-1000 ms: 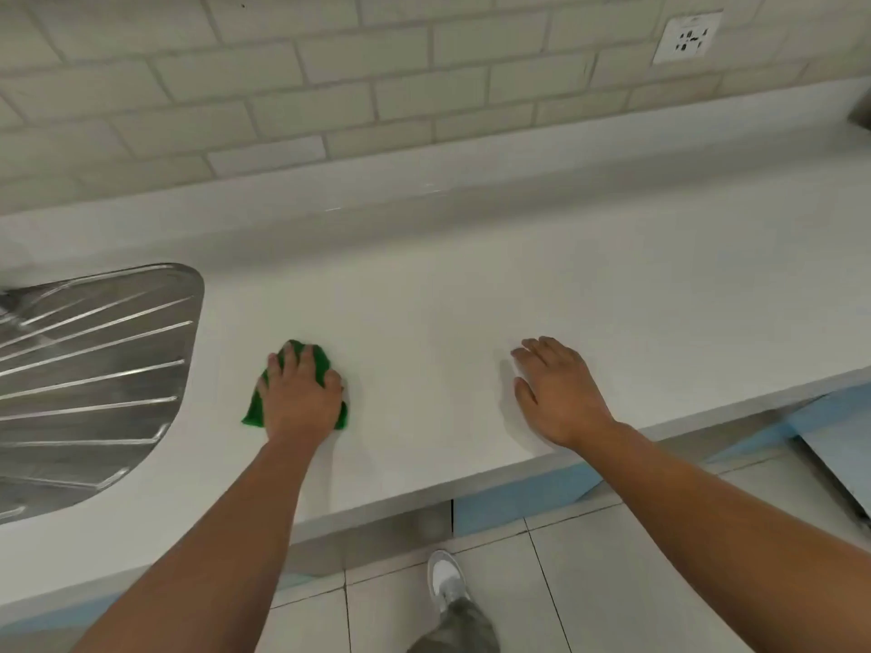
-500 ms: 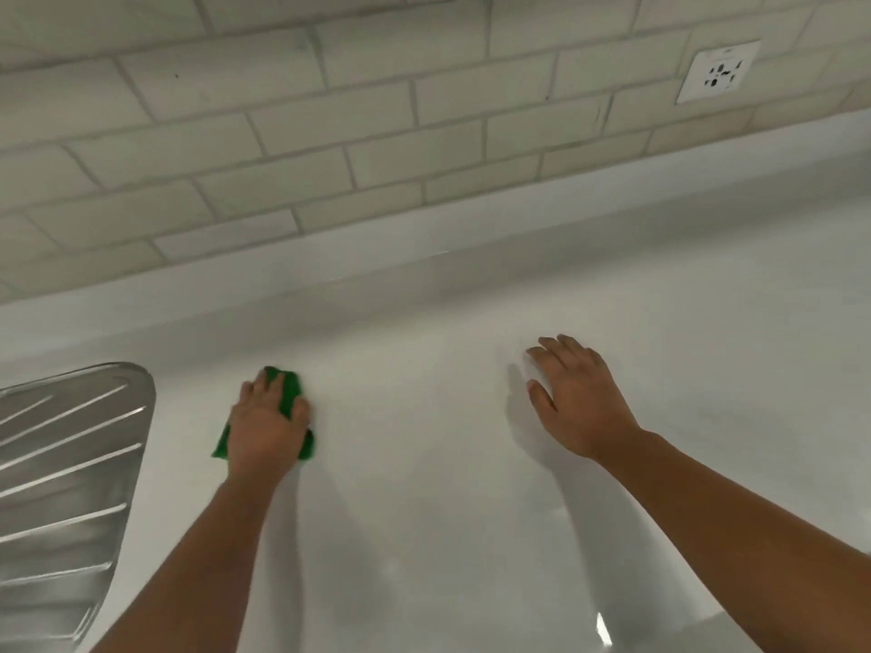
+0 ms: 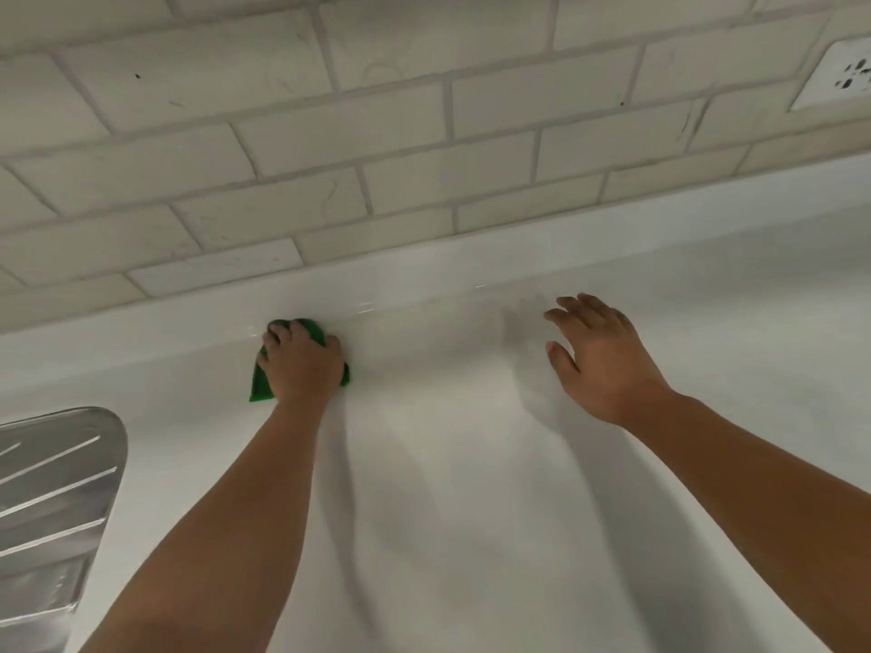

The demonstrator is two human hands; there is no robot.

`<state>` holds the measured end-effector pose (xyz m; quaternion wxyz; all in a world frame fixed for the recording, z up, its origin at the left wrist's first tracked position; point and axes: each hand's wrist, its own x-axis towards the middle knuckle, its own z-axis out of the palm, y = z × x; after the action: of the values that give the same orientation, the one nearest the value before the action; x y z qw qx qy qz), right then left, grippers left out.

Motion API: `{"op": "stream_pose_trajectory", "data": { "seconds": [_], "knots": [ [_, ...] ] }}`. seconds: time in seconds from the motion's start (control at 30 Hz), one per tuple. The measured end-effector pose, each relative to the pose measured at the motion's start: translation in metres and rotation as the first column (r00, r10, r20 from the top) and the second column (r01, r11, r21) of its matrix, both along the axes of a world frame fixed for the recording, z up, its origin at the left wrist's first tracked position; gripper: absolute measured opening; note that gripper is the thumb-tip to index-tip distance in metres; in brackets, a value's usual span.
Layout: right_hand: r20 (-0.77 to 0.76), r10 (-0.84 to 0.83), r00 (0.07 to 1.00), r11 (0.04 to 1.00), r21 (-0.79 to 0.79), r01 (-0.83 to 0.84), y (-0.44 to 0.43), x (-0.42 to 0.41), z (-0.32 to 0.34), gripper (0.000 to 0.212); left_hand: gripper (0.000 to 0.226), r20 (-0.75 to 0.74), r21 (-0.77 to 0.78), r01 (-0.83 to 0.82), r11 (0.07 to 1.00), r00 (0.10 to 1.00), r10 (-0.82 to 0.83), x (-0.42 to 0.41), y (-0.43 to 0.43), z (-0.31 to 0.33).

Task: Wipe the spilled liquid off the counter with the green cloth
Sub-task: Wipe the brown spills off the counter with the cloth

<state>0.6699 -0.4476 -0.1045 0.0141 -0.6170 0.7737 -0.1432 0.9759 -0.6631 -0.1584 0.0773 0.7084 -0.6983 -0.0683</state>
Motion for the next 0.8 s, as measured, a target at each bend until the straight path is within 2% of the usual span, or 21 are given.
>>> {"op": "stream_pose_trajectory", "data": {
  "seconds": [0.17,0.3,0.53,0.57,0.63,0.7,0.8],
  "knots": [
    [0.006,0.035,0.999,0.999,0.023,-0.035,-0.01,-0.009,-0.003,0.067,0.072,0.0,0.037,0.2,0.979,0.98,-0.2,-0.096,0.032,0.003],
    [0.002,0.053,0.999,0.997,0.054,-0.053,-0.006,-0.028,-0.002,0.067,0.069,-0.048,0.048,0.364,0.93,0.931,-0.362,-0.168,0.055,0.008],
    [-0.001,0.057,0.998,0.994,0.092,-0.056,0.016,-0.065,0.0,0.07,0.045,-0.24,0.044,0.708,0.705,0.693,-0.68,-0.239,0.091,0.03],
    [0.008,0.055,0.998,0.994,0.097,-0.055,0.019,-0.07,0.001,0.07,0.041,-0.314,0.022,0.721,0.692,0.662,-0.68,-0.236,0.1,0.033],
    [0.025,0.062,0.998,0.993,0.1,-0.064,0.022,-0.075,0.002,0.069,0.036,-0.515,0.02,0.679,0.734,0.636,-0.575,-0.221,0.115,0.04],
    [0.046,0.078,0.996,0.992,0.099,-0.083,0.023,-0.074,0.006,0.062,0.038,-0.738,0.077,0.555,0.829,0.591,-0.327,-0.194,0.124,0.048],
    [0.096,0.121,0.988,0.989,0.073,-0.129,0.019,-0.064,0.011,0.054,0.041,-0.913,0.157,0.375,0.914,0.408,-0.011,-0.137,0.129,0.06]
  ]
}}
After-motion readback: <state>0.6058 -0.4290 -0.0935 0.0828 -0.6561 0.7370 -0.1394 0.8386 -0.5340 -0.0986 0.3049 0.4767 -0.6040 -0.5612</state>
